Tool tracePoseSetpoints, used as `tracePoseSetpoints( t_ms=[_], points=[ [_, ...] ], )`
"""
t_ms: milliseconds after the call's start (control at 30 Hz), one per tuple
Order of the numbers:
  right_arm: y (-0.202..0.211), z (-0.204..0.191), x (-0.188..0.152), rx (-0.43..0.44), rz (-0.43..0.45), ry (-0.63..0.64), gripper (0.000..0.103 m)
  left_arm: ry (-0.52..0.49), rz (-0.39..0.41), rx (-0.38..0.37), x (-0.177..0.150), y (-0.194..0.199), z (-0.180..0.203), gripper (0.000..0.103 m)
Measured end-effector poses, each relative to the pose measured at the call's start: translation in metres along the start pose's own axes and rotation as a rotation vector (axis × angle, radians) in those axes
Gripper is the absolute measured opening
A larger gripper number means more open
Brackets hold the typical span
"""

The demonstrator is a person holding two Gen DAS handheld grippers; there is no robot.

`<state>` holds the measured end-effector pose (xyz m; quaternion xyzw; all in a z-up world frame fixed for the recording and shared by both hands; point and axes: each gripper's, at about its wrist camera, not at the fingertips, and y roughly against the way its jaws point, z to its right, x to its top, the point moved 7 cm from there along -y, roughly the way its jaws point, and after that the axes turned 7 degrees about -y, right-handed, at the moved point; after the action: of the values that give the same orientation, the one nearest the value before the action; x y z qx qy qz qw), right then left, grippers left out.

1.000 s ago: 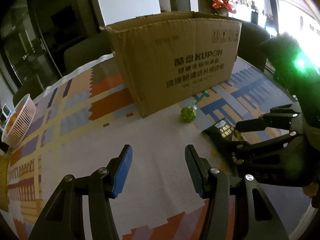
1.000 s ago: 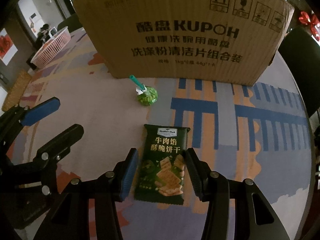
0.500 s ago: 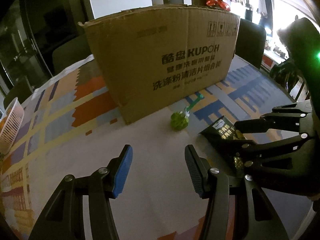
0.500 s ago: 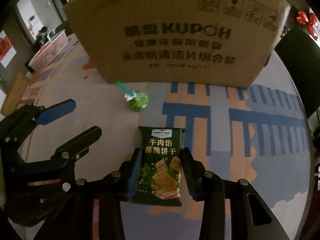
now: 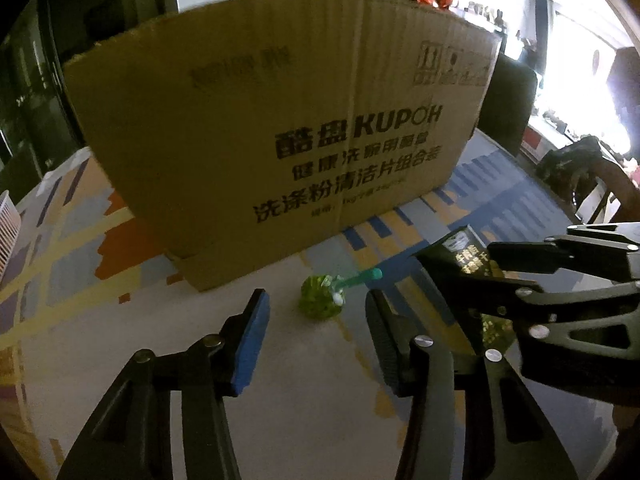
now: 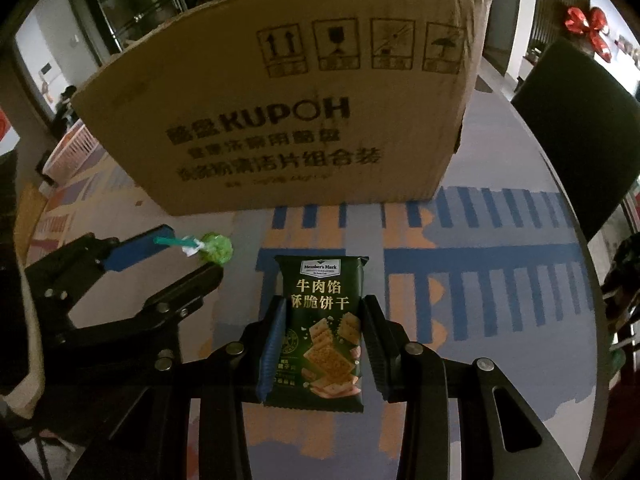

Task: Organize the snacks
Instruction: 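Grasp the green beef biscuit bag with the right tool while the left tool grasps the green lollipop, then carry the biscuit bag and lollipop into the box and open both tools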

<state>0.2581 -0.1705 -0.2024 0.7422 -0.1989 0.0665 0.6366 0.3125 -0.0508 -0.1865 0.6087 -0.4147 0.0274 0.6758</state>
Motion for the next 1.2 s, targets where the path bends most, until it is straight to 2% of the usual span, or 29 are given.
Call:
tracePoseSetpoints(
  t_ms=[300, 667, 1200],
  points=[
    [-0.002, 0.000, 0.012, 0.027, 0.006, 0.004, 0.039, 0.008, -0.034, 0.000, 0.002, -0.010, 0.003, 0.027],
    [0.018, -0.001, 0.009, 0.045, 0.029, 0.022, 0.039, 0.037, 0.000, 0.026, 0.006, 0.020, 0.000, 0.026],
    [0.085, -0.004, 0.013, 0.087, 0.141, 0.052, 0.039, 0.071, 0.160, 0.069, 0.030, 0.097, 0.005, 0.026]
  ],
)
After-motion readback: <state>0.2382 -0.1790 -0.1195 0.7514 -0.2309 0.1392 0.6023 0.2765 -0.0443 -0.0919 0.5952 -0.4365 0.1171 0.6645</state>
